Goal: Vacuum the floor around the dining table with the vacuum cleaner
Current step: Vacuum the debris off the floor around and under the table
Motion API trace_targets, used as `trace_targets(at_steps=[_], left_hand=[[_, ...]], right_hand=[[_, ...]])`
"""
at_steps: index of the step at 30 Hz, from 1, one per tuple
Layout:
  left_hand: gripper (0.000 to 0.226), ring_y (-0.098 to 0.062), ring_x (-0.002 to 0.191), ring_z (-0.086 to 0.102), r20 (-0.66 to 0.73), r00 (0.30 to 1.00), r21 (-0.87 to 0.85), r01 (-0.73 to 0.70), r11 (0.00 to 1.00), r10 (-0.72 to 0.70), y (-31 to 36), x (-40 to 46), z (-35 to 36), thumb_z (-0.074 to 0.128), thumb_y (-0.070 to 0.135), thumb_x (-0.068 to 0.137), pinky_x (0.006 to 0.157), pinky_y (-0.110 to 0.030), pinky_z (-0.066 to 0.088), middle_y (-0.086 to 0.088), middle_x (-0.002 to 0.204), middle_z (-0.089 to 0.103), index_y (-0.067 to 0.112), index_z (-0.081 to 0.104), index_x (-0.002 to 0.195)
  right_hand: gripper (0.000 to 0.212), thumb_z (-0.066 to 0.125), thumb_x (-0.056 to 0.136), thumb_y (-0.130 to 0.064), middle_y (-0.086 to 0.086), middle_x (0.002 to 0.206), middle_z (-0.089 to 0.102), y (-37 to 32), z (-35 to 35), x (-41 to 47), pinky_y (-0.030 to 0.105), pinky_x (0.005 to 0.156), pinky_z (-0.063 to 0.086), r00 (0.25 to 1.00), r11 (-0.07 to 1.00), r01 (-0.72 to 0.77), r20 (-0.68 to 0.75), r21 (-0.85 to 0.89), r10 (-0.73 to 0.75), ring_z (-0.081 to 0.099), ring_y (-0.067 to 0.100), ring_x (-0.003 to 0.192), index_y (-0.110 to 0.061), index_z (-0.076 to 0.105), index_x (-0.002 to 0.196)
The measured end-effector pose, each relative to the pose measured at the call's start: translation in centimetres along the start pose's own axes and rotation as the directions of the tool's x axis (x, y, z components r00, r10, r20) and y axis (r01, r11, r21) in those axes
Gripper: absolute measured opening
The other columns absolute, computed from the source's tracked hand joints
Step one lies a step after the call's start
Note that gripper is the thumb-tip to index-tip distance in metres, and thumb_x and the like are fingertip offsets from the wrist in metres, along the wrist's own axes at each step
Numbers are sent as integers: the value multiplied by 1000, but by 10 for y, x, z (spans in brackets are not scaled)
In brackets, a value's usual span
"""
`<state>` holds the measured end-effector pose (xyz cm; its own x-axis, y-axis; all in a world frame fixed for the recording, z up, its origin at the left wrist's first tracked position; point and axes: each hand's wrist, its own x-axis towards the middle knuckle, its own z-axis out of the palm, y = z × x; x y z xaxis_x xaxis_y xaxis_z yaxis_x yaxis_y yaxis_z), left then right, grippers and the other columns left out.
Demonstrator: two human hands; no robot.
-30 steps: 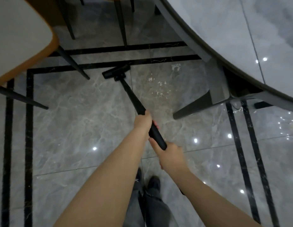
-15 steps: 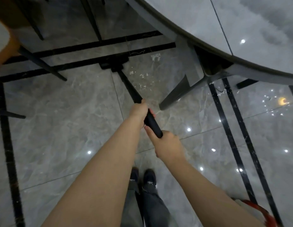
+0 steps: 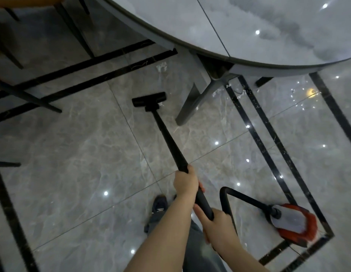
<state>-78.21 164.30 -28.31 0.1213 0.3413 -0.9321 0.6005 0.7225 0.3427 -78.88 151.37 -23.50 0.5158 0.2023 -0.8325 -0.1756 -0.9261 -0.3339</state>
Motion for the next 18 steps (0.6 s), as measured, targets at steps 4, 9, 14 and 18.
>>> trace_targets(at_steps=[4, 9, 14, 18], left_hand=[[53, -21, 47, 58, 24, 999, 18, -50, 999, 49, 43, 32, -27, 37, 43, 102, 66, -33, 58, -1, 35, 54, 4, 59, 75], [47, -23, 50, 51, 27, 999, -17, -33, 999, 34, 73, 43, -48, 42, 36, 103, 85, -44, 57, -2, 33, 49, 5, 52, 69], [48, -26, 47, 59, 40, 999, 200, -19, 980, 11, -8, 12, -66, 43, 43, 100, 69, -43, 62, -6, 45, 57, 0, 59, 87], [42, -24, 49, 60, 41, 999, 173, 7, 985, -14, -48, -7, -80, 47, 44, 99, 65, -43, 61, -8, 57, 59, 3, 56, 100]], right_hand=[[62, 57, 85, -74, 0, 49, 56, -46, 17, 24, 33, 53, 47, 992, 993, 121, -33, 5, -120, 57, 15, 48, -16, 59, 63], [68, 53, 78, -83, 3, 52, 61, -75, 43, 24, 42, 60, 58, 989, 981, 145, -44, 127, -140, 63, 21, 50, -17, 57, 62], [63, 52, 69, -87, -2, 54, 67, -17, 88, -33, 37, 70, 61, 998, 979, -52, -26, 197, 58, 70, 17, 61, -25, 66, 63], [37, 58, 80, -75, -9, 79, 73, -1, 103, -60, 29, 85, 56, 990, 982, -126, -53, 140, 134, 70, 9, 86, -40, 63, 69]])
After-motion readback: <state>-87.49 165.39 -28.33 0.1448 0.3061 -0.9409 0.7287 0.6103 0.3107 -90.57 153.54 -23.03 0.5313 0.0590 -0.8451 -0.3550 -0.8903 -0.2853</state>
